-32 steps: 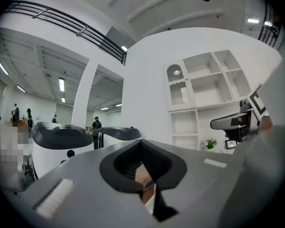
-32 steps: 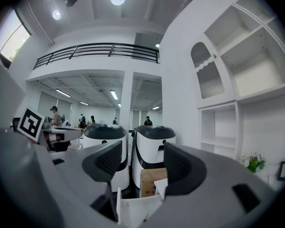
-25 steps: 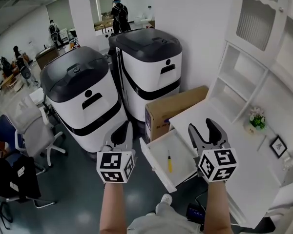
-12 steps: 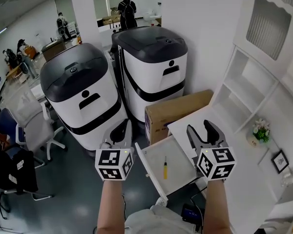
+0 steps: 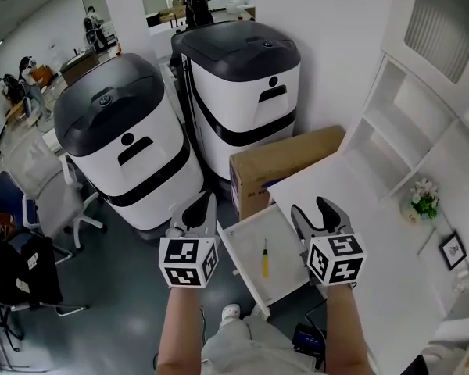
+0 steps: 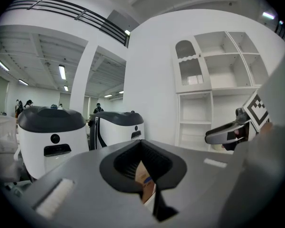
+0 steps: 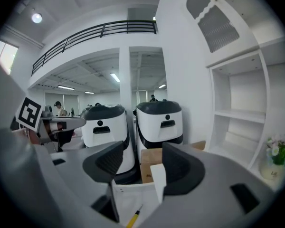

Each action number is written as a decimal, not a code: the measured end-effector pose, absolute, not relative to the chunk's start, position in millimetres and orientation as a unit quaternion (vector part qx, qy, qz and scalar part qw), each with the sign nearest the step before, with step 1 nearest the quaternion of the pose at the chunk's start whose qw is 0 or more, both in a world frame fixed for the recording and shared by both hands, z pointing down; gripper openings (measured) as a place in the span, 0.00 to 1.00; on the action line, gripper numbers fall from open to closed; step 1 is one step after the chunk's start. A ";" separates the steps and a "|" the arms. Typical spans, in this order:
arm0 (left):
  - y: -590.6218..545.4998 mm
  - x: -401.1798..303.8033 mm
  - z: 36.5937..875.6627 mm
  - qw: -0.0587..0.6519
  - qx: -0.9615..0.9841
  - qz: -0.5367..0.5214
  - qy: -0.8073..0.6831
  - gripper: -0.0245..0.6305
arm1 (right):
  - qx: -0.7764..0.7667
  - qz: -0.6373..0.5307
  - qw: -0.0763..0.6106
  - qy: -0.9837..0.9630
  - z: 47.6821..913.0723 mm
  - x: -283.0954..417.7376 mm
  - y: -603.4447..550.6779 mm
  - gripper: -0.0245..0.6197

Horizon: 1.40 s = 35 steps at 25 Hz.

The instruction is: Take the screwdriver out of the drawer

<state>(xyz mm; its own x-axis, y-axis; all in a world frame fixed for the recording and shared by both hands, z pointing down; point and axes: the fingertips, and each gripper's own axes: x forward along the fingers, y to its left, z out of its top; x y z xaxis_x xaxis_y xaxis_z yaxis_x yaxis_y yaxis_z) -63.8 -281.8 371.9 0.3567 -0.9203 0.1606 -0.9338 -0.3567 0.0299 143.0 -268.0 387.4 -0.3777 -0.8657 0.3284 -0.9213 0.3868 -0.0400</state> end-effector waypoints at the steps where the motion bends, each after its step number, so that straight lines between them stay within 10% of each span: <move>1: -283.2 -63.0 378.1 0.063 0.823 0.061 -0.562 0.05 | 0.543 0.116 0.134 -0.821 396.8 142.0 -268.1 0.45; 35: -274.5 -85.8 544.5 0.193 0.816 0.146 -0.525 0.05 | 0.507 0.302 0.264 -0.763 632.0 103.5 -247.8 0.43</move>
<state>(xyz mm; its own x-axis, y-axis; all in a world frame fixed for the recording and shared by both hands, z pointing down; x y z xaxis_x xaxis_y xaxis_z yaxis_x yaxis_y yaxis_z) -85.8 -274.5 544.5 0.4073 -0.8004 0.4399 -0.9126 -0.3755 0.1618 103.5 -247.8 632.0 -0.3464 -0.6131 0.7100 -0.9331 0.3034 -0.1932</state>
